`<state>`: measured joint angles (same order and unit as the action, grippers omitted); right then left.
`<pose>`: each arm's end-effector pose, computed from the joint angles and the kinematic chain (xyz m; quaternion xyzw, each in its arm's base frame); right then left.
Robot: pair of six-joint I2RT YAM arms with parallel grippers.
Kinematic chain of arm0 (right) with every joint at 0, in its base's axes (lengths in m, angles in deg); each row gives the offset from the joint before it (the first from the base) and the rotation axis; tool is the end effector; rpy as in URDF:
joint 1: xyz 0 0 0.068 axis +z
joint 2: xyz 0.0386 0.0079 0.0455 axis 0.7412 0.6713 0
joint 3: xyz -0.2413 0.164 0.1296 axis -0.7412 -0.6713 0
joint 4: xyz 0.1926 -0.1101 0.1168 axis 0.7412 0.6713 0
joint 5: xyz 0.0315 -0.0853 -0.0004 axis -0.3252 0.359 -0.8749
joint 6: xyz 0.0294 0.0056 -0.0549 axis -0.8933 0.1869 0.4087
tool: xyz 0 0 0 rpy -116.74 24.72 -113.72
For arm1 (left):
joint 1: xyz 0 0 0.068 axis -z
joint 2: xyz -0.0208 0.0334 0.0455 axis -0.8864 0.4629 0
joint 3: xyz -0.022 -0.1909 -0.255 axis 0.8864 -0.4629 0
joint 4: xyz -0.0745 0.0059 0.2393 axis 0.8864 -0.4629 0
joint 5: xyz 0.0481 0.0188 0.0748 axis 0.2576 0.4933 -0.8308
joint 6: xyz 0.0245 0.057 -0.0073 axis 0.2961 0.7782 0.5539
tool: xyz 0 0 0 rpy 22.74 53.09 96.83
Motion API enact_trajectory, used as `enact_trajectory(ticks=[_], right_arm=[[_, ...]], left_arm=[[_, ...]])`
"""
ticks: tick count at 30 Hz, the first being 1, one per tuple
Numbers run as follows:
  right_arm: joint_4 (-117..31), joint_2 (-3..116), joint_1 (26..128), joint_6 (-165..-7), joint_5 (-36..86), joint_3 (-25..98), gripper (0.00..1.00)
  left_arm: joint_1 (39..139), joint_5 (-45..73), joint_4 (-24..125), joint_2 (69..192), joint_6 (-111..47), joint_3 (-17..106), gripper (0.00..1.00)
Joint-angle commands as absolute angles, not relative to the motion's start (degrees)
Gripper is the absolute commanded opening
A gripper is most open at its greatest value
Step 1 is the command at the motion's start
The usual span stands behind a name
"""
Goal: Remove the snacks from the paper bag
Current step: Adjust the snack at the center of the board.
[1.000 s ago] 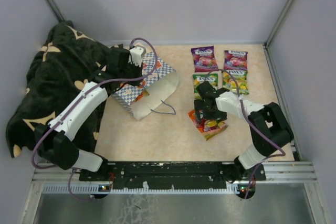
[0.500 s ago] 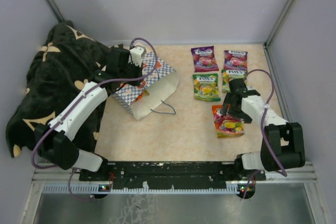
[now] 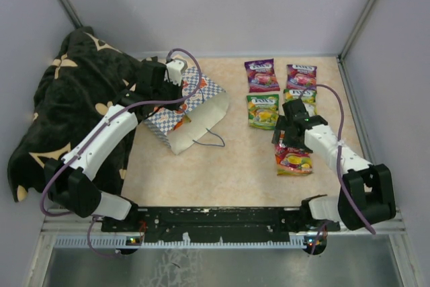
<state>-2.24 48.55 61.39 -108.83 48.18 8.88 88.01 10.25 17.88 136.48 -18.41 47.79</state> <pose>0.2115 0.0378 0.2573 0.1626 0.9563 -0.0501 0.2376 0.2779 -0.1374 0.3836 0.2271 0.8650 -0.1284 0.4285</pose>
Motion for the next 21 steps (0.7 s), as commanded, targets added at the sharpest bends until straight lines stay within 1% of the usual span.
enact_trajectory(ticks=[1,4,9,14,16,21], right_arm=[[-4.8,50.88,62.6,-109.52,45.66,7.55,0.96],[-7.02,51.85,62.53,-110.21,45.12,5.09,0.9],[-7.51,53.13,61.51,-109.24,47.43,3.65,0.86],[-9.9,53.73,55.19,-107.22,45.67,2.24,0.79],[-11.08,54.1,53.06,-107.02,44.29,2.56,0.78],[-12.01,58.98,51.36,-106.59,48.58,4.92,0.79]], left_arm=[[87.44,11.06,18.53,136.0,-17.91,47.99,0.05],[87.46,11.05,18.54,136.1,-17.91,47.83,0.05],[87.43,11.14,18.55,136.19,-17.96,47.85,0.06],[87.47,11.19,18.6,136.26,-17.87,47.78,0.07],[87.46,11.42,18.63,136.35,-17.91,47.74,0.07],[87.47,11.88,18.65,136.64,-17.82,47.69,0.07]])
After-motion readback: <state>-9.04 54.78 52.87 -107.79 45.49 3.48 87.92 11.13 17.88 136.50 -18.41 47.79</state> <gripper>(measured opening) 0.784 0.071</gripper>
